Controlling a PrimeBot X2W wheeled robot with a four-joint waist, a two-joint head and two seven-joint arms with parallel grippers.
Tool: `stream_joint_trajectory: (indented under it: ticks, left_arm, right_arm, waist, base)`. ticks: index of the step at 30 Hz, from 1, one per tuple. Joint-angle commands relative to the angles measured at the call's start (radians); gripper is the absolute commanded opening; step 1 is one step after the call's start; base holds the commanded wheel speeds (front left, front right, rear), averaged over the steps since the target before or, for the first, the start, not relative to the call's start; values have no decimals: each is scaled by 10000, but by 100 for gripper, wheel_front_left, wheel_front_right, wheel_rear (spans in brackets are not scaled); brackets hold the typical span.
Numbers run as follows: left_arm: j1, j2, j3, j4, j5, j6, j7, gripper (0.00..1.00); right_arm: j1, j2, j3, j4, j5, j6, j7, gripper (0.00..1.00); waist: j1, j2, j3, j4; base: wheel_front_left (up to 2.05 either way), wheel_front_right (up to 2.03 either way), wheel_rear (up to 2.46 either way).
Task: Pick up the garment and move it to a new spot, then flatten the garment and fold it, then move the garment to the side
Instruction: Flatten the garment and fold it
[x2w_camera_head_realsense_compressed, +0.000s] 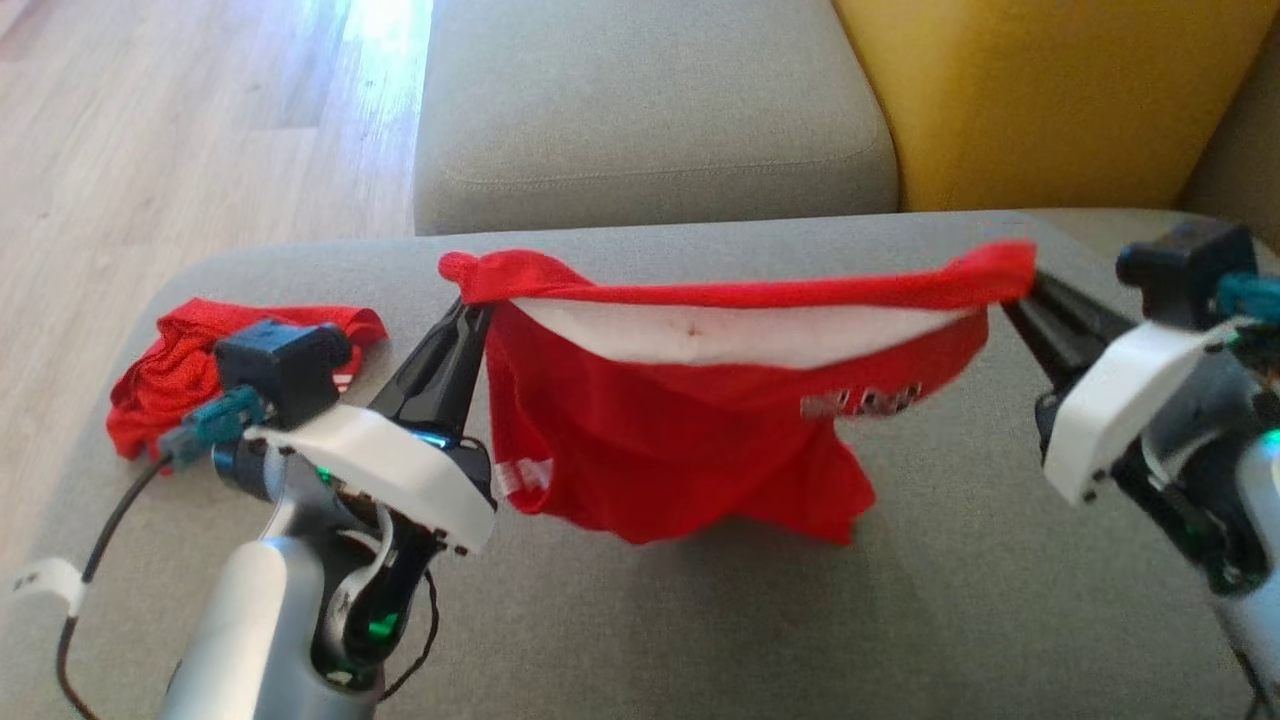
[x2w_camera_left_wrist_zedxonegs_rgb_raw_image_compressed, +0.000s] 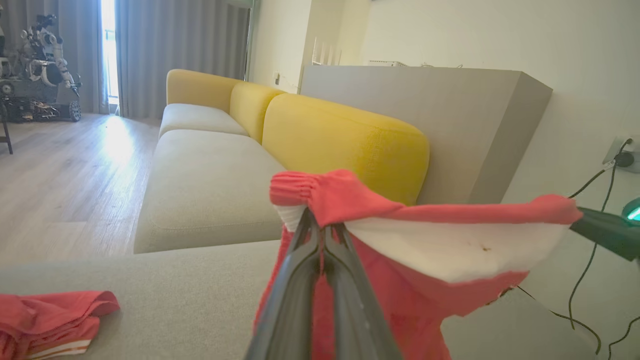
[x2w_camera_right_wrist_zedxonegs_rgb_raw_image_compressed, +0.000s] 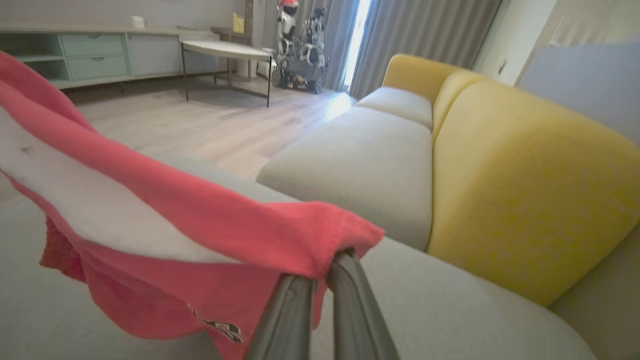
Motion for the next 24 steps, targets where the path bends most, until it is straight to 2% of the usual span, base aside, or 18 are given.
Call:
stream_joint_trajectory:
  ticks: [1, 7, 13, 18, 19, 20, 24]
  left_arm:
    - [-567, 186, 407, -602, -103, 72, 162, 0]
    - [-1380, 344, 484, -731, -571, -25, 1103, 0]
    - [-4148, 491, 791, 815, -928, -294, 1736, 0]
    - [-7279, 667, 989, 2653, -649, -531, 1312, 0]
    - [-7835, 736, 1000, 3046, -500, -574, 1067, 0]
    - [-8783, 762, 1115, 3829, -354, -608, 525, 0]
    - [-9838, 619, 1343, 5198, -296, -607, -587, 0]
  right_arm:
    - [-89, -310, -177, -520, 151, 75, 368, 0]
    - [-665, -217, -229, -919, 779, 75, 1566, 0]
    - [-3569, 186, 494, 444, 1186, 75, 1516, 0]
    - [-6815, 768, 980, 2518, 649, 75, 157, 0]
    - [-7379, 919, 998, 3014, 469, 75, -298, 0]
    - [-8338, 1266, 898, 4008, 85, 75, -1332, 0]
    - [-9218, 1957, 687, 5877, -479, 75, -2950, 0]
  waist:
    - [0, -1, 72, -16]
    - [0, -1, 626, -222]
    - [0, -1, 2075, -571]
    - [0, -1, 3725, -793]
    - [0, -1, 3934, -822]
    - [0, -1, 4268, -876]
    - [0, -1, 4595, -848]
  base:
    - [0, 0, 0]
    - [0, 0, 0]
    - [0, 0, 0]
    - [0, 0, 0]
    - [0, 0, 0]
    - [0, 0, 0]
    - [0, 0, 0]
